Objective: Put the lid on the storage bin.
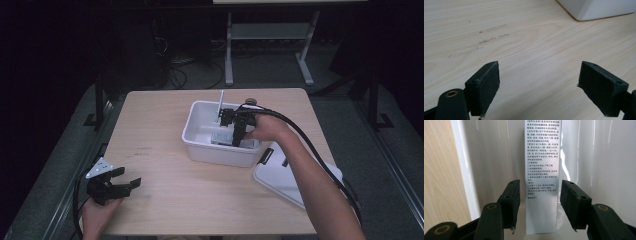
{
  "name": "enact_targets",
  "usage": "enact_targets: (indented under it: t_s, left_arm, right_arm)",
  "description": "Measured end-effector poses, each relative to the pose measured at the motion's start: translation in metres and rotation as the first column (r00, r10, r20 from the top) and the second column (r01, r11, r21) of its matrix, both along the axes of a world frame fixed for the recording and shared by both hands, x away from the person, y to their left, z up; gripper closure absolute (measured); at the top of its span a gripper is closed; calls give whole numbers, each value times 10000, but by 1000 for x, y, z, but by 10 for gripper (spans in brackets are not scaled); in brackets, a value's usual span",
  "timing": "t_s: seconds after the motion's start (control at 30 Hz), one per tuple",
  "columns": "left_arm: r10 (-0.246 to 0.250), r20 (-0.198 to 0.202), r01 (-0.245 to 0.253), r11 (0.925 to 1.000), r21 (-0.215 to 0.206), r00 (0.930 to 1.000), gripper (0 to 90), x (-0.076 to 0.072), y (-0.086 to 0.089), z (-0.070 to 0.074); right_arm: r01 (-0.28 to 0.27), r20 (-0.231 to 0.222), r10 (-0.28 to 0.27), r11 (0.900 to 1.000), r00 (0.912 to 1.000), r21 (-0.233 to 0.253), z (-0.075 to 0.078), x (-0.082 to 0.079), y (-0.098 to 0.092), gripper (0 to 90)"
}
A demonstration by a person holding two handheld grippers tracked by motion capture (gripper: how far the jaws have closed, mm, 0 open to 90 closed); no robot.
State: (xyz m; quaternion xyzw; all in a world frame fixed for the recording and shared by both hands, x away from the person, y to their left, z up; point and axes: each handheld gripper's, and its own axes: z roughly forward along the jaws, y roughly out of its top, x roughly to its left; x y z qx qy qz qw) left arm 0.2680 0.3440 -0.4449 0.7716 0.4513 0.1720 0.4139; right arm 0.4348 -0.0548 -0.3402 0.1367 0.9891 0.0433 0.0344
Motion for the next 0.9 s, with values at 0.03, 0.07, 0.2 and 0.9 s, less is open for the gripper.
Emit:
enact_targets:
  t_s: [0.03,0.07,0.2,0.9]
  left_arm:
    - [4,-7,-4,10000,-13,10000,164,0,0,0]
    - [-6,-16,6,10000,-6,10000,164,0,0,0]
    - [-39,-41,39,10000,34,10000,164,0,-1,0]
    - [-50,-32,50,10000,11,10000,164,0,-2,-1]
  right_arm:
    - [-19,20,19,10000,10000,8,1,0,0,496]
    - [-13,33,13,10000,10000,67,2,-1,0,495]
    - [23,98,-24,9999,9999,133,8,-2,-3,492]
    - [698,501,-735,9949,9960,723,48,-8,-35,465]
